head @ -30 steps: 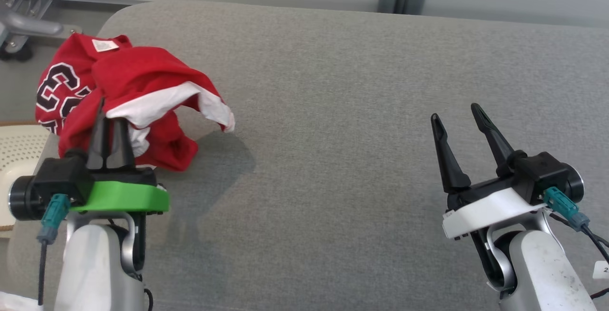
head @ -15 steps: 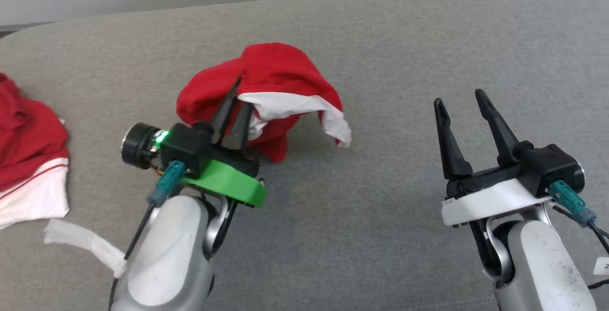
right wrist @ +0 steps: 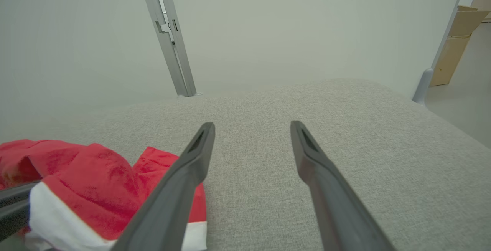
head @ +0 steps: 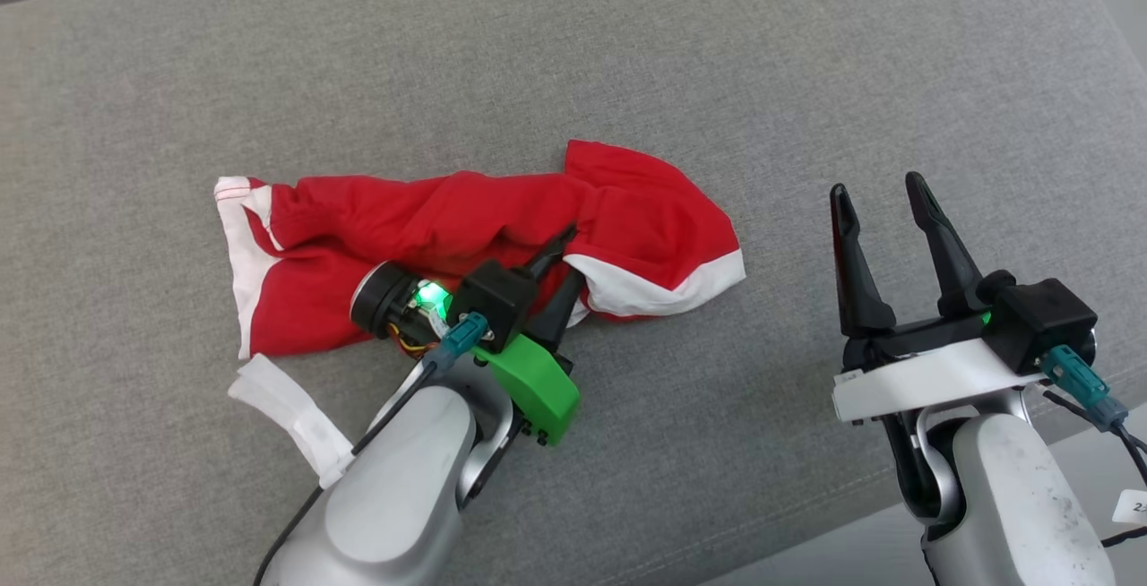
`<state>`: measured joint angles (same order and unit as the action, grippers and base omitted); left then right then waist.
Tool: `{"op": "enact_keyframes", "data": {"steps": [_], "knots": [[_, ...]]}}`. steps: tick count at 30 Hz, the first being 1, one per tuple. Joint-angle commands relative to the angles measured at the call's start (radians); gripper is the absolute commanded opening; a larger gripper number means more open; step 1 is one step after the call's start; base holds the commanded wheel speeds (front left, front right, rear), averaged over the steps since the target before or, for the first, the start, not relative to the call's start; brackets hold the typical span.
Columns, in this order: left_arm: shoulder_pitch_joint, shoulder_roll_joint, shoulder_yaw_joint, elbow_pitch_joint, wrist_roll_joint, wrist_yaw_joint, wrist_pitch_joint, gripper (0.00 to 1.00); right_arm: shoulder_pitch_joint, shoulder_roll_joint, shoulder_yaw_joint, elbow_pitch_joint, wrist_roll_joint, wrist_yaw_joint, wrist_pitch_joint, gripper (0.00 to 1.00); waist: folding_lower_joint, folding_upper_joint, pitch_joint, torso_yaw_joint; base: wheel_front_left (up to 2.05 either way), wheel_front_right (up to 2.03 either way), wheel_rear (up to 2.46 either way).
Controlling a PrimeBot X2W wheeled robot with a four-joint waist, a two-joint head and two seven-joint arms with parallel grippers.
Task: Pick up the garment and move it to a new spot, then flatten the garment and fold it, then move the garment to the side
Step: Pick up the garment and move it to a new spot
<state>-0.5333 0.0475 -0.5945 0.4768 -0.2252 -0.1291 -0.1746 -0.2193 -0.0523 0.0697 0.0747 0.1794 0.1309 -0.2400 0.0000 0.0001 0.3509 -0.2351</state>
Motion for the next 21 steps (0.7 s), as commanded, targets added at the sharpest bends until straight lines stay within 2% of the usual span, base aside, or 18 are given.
{"op": "enact_keyframes", "data": {"steps": [1, 5, 11, 21], "knots": [[-0.02, 0.007, -0.003, 0.005, -0.001, -0.002, -0.011, 1.0, -0.017, 0.002, 0.0, 0.003, 0.001, 0.0, -0.006, 1.0, 0.0, -0.0001, 0.031, -0.013, 0.0, 0.0, 0.0], [-0.014, 0.007, -0.006, -0.002, -0.008, 0.007, -0.039, 1.0, -0.019, 0.001, -0.008, 0.009, -0.01, 0.0, -0.01, 1.0, 0.0, -0.0001, 0.007, 0.045, 0.0, 0.0, 0.0], [0.034, 0.018, 0.033, -0.075, -0.031, 0.048, -0.071, 1.0, -0.014, 0.001, -0.019, 0.004, -0.034, 0.0, 0.001, 1.0, 0.0, -0.0001, -0.035, 0.142, 0.0, 0.0, 0.0], [0.153, 0.083, 0.228, -0.246, -0.094, 0.157, -0.091, 1.0, 0.015, -0.002, -0.048, -0.036, -0.061, 0.0, 0.042, 1.0, 0.0, -0.0001, -0.086, 0.267, 0.0, 0.0, 0.0]]}}
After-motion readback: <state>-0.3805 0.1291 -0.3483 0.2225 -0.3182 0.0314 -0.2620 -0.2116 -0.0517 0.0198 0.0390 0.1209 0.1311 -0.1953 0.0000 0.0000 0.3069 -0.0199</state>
